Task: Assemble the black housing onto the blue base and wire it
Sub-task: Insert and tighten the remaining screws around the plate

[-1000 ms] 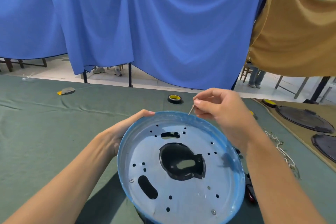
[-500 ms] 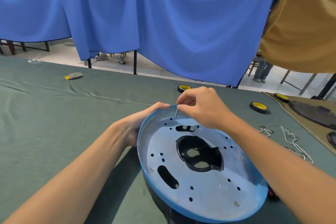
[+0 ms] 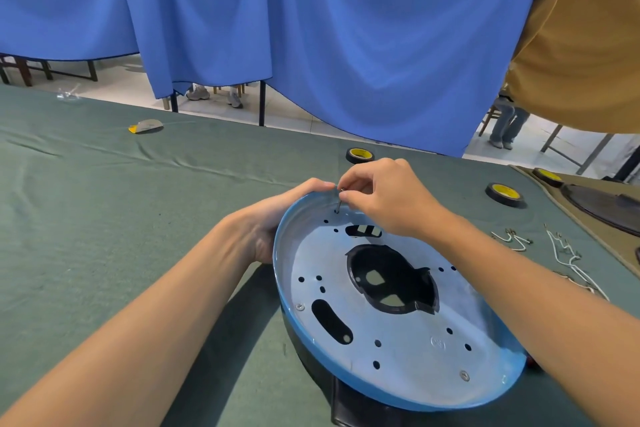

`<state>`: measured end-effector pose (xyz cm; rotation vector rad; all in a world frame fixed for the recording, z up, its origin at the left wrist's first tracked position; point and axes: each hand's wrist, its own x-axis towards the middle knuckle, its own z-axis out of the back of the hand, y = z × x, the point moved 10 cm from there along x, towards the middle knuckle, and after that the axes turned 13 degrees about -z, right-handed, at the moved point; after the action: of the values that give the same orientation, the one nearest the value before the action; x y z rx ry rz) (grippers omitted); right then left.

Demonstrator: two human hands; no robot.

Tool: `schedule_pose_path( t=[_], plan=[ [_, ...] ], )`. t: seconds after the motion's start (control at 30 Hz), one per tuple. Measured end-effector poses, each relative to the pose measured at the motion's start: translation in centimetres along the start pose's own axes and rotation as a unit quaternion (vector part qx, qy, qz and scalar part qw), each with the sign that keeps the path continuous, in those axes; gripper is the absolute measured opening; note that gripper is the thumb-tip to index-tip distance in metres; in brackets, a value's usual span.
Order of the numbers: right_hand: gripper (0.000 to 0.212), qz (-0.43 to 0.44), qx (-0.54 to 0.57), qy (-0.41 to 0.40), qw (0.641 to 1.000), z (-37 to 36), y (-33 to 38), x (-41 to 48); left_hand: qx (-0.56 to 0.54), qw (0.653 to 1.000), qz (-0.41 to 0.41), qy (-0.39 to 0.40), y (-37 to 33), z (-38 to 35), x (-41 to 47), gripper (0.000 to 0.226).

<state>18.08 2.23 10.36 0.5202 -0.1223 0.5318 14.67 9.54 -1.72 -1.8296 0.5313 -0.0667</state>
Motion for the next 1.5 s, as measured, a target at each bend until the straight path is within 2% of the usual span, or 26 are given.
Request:
schedule_pose_path(
  t=[0.23,0.53,0.7,0.8,0.97,1.03,1.13,1.5],
  plan=[
    [0.015,0.074,-0.108,0.043,0.991,-1.7,1.5,-0.6,-0.011,1.0,0.002,0.007,0.4,0.5,0.6,0.057],
    [0.017,0.057,-0.116,0.09,0.988,-2.1,1.5,0.1,-0.019,1.0,-0.019,0.013,0.2,0.3,0.7,0.051],
    [0.013,0.048,-0.127,0.066,0.988,-2.3,1.5,0.4,-0.022,0.999,-0.018,0.017,0.2,0.4,0.8,0.05],
    [0.02,0.029,-0.151,0.065,0.986,-2.5,1.2,0.6,-0.024,1.0,-0.016,0.012,0.3,0.6,0.9,0.051],
    [0.044,0.02,-0.201,0.062,0.977,-2.5,1.1,0.5,-0.026,0.999,-0.018,0.021,0.4,0.5,0.8,0.051],
    [0.038,0.027,-0.193,0.072,0.978,-2.3,1.4,0.3,-0.025,0.999,-0.021,0.02,0.3,0.6,0.8,0.05],
    [0.011,0.04,-0.165,0.103,0.98,-2.2,1.6,0.0,-0.025,0.999,-0.024,0.018,0.2,0.5,0.9,0.049],
    [0.022,0.039,-0.192,0.075,0.978,-2.8,1.6,0.2,-0.028,0.999,-0.02,0.03,0.3,0.4,1.0,0.05]
  ],
)
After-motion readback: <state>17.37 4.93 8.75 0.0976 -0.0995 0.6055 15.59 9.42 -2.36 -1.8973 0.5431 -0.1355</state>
